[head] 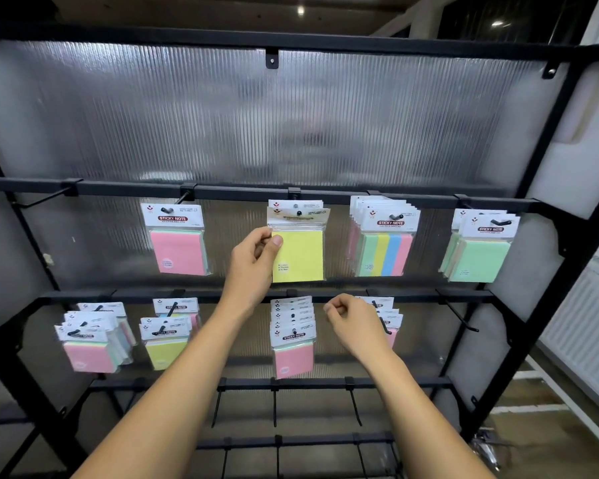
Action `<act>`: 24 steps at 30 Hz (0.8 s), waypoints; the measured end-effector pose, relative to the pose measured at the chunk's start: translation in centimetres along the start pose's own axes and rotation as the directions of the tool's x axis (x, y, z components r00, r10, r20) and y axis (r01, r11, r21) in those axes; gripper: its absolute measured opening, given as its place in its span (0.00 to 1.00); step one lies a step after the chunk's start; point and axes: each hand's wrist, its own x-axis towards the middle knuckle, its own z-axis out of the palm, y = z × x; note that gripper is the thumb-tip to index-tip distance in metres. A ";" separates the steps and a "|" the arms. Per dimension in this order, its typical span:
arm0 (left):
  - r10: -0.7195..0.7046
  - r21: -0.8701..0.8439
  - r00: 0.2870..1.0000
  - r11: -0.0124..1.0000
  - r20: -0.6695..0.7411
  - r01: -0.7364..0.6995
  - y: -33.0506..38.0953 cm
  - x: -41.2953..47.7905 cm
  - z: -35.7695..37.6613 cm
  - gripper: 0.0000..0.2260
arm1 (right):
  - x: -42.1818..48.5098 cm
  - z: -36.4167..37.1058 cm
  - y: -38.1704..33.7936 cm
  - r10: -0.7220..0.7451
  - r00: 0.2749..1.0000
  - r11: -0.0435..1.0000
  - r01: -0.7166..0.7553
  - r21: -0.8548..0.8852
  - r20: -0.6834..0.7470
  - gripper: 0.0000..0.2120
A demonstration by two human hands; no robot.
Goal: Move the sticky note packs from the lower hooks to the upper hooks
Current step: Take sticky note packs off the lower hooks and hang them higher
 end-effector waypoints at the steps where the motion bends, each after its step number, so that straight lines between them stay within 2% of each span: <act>1: 0.001 0.000 1.000 1.000 0.006 -0.001 -0.2 0.0 0.0 0.06 | 0.0 0.1 0.0 -0.001 1.000 1.000 0.001 0.000 0.000 0.07; 8: 0.052 -0.006 0.997 0.999 0.056 -0.051 -1.1 -0.5 -0.3 0.04 | 0.0 0.6 -0.1 -0.005 1.000 1.000 0.004 0.018 0.011 0.08; 13: 0.089 -0.001 0.995 0.996 0.042 -0.089 -1.4 -0.7 -0.3 0.08 | 0.1 0.8 -0.2 -0.012 1.000 1.000 0.011 0.021 0.019 0.08; 15: 0.081 0.002 0.996 0.997 0.031 -0.081 -1.5 -0.6 -0.3 0.11 | 0.1 0.8 -0.2 -0.010 1.000 1.000 0.010 0.021 0.018 0.08; 19: 0.034 0.017 0.999 0.999 0.016 -0.034 -1.7 -0.1 0.0 0.04 | 0.1 0.7 -0.3 -0.010 1.000 1.000 0.009 0.022 0.022 0.08; 24: -0.022 0.019 0.999 1.000 -0.025 0.023 -1.5 0.6 0.2 0.07 | 0.1 0.7 -0.5 -0.005 1.000 1.000 0.005 0.021 0.020 0.08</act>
